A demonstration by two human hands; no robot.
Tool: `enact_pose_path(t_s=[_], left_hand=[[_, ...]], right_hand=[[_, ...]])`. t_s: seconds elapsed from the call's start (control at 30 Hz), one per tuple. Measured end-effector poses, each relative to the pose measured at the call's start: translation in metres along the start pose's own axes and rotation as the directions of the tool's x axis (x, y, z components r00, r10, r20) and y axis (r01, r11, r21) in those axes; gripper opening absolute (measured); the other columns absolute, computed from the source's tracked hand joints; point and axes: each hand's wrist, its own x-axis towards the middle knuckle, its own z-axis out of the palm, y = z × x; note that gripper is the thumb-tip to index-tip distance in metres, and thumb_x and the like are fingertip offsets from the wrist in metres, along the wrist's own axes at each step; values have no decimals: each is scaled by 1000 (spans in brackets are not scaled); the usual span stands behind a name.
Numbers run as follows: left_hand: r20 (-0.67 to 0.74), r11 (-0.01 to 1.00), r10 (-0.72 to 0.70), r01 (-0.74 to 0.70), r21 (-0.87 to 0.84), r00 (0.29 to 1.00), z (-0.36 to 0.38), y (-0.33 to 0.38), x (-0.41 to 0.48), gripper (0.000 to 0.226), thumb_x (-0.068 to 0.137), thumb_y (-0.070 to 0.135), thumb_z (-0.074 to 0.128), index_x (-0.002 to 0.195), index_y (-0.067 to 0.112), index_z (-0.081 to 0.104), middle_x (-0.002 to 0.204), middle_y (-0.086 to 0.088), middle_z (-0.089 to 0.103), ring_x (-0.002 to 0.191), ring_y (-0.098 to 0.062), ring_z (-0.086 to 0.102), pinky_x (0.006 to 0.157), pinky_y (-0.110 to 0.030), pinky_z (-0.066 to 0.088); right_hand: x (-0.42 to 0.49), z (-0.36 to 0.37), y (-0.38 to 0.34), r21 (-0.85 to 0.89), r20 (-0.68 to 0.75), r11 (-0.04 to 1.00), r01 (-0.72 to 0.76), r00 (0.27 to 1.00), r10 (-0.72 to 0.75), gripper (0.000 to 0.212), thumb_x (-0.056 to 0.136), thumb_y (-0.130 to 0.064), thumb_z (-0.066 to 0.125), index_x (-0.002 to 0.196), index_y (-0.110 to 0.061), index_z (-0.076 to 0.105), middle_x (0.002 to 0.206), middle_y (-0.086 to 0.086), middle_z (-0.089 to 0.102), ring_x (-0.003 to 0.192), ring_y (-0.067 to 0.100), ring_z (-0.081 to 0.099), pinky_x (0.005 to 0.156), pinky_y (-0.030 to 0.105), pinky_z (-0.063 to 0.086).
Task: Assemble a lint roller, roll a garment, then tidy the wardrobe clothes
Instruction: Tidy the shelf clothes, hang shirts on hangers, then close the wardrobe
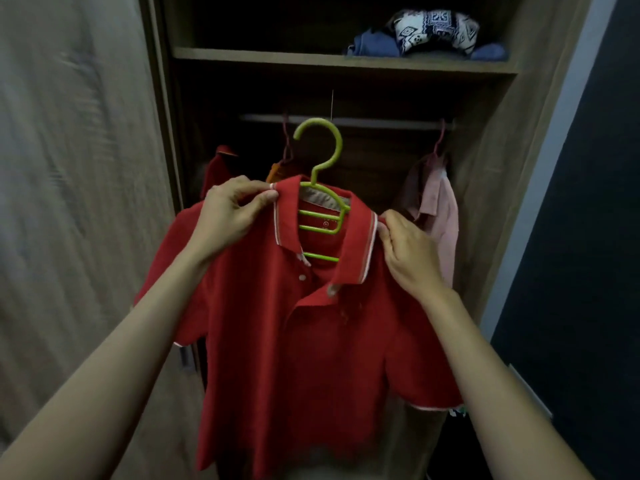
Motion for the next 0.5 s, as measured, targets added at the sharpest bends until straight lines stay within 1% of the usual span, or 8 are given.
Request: enact_pose_path(t_s=[0.07, 0.1, 0.2, 0.27, 0.3, 0.4, 0.43, 0.5], left_hand=[[-11, 1000, 5, -5, -18, 1000, 2, 0, 2, 25, 90, 38, 63, 103, 20, 75, 85, 5, 68, 83, -9, 63, 78, -25, 47], [-44, 999, -8, 6, -35, 999, 1, -3, 3, 24, 91, 37, 62, 101, 20, 75, 86, 12, 68, 85, -8, 64, 79, -23, 47], [-147, 994, -67, 53, -98, 987, -4, -16, 1, 21, 92, 28, 63, 99, 11, 75, 86, 28, 68, 87, 9, 62, 82, -13, 47], [-68, 997, -30, 25, -76, 997, -5, -16, -2, 15, 91, 34, 62, 98, 25, 72, 90, 34, 67, 89, 13, 61, 84, -14, 47], [-4, 998, -16, 16, -64, 1000, -3, -15, -3, 13, 90, 39, 61, 97, 32, 69, 92, 29, 68, 90, 11, 61, 85, -17, 47], [73, 997, -41, 45, -56, 996, 3, -14, -5, 9, 88, 41, 63, 92, 34, 66, 91, 7, 71, 85, -2, 62, 78, -23, 47], [78, 996, -51, 57, -71, 996, 5, -15, -6, 4, 88, 39, 64, 90, 36, 66, 90, 5, 71, 83, -3, 60, 76, -24, 46], [93, 990, -59, 71, -126, 994, 9, -18, -9, 4, 89, 37, 64, 86, 39, 66, 86, 9, 70, 80, 1, 58, 74, -22, 45]], right_hand=[[1, 0, -4, 8, -3, 1000, 2, 1000, -1, 46, 95, -43, 24, 91, -9, 53, 84, 6, 61, 77, 26, 60, 58, 32, 36], [1, -1, -2, 16, -16, 1000, -15, 1000, 16, 44, 95, -43, 25, 92, -9, 54, 84, 6, 62, 77, 26, 60, 58, 32, 37], [1, -9, 12, -3, -83, 996, -89, 993, 88, 39, 96, -40, 31, 93, -11, 57, 86, 7, 66, 80, 28, 62, 58, 29, 33], [2, -13, 15, -26, -95, 993, -111, 990, 108, 32, 96, -35, 37, 94, -11, 59, 86, 7, 67, 81, 27, 63, 60, 28, 29], [2, -13, 15, -29, -81, 993, -116, 990, 114, 30, 96, -33, 40, 94, -12, 60, 86, 6, 68, 81, 26, 63, 60, 27, 29], [4, -24, 11, 56, 55, 990, -127, 991, 124, 23, 97, -32, 47, 91, -15, 61, 82, 2, 66, 79, 21, 62, 63, 32, 39], [5, -32, 11, 114, 132, 984, -134, 984, 119, 20, 96, -31, 50, 89, -16, 61, 80, 1, 65, 77, 19, 61, 65, 35, 43], [3, -55, 11, 234, 328, 954, -189, 939, 105, 19, 95, -29, 54, 87, -13, 62, 77, 5, 65, 75, 18, 61, 72, 40, 46]])
